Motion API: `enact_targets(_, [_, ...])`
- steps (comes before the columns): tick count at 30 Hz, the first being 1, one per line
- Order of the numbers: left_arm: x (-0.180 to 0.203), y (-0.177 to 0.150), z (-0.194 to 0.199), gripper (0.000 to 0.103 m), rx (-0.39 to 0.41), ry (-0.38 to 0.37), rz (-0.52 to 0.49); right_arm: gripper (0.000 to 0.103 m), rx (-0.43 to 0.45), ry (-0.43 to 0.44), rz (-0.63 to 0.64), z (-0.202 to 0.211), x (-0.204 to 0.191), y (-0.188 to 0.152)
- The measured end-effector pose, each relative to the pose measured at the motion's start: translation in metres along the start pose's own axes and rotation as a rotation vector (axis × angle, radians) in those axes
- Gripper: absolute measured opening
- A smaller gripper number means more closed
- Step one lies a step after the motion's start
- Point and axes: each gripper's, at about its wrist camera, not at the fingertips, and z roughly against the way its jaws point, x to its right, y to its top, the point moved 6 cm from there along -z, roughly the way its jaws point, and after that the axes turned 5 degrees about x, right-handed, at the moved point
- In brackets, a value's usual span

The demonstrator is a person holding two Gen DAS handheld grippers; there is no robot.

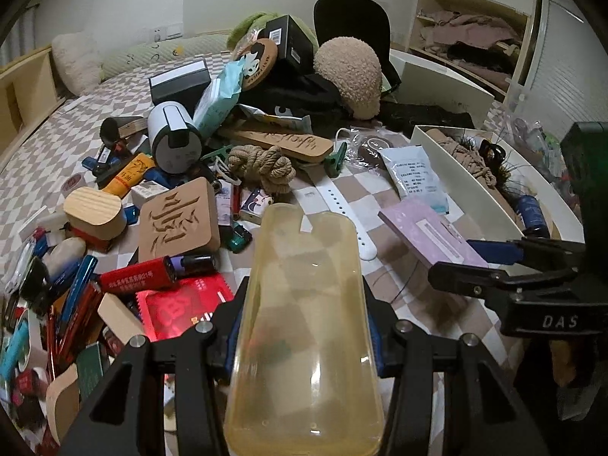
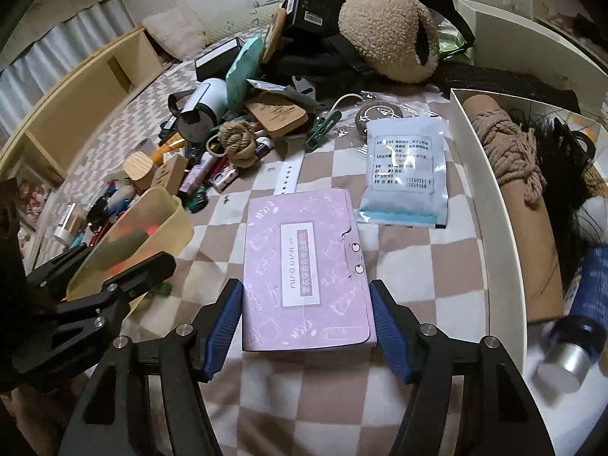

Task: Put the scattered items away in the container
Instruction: 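Carry the purple booklet and yellow case with both tools over the white tray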

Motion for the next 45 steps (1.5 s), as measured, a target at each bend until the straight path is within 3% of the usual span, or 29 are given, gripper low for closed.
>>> enact_targets(22, [0.057, 0.019, 0.038, 0.050, 0.093, -0.018, -0.034, 0.067, 0.136, 0.047, -0.049, 0.071, 0.016, 0.008])
enact_targets(35, [0.093, 0.064, 0.049, 0.050, 0.163, -0.058, -0.063, 0.067, 0.263, -0.005, -0.081, 0.129, 0.060, 0.037])
enact_targets(45, [0.136, 0.086, 0.045, 0.050, 0.182, -0.099, -0.116, 0.067, 0.302, -0.056, -0.104, 0.155, 0.097, 0.041])
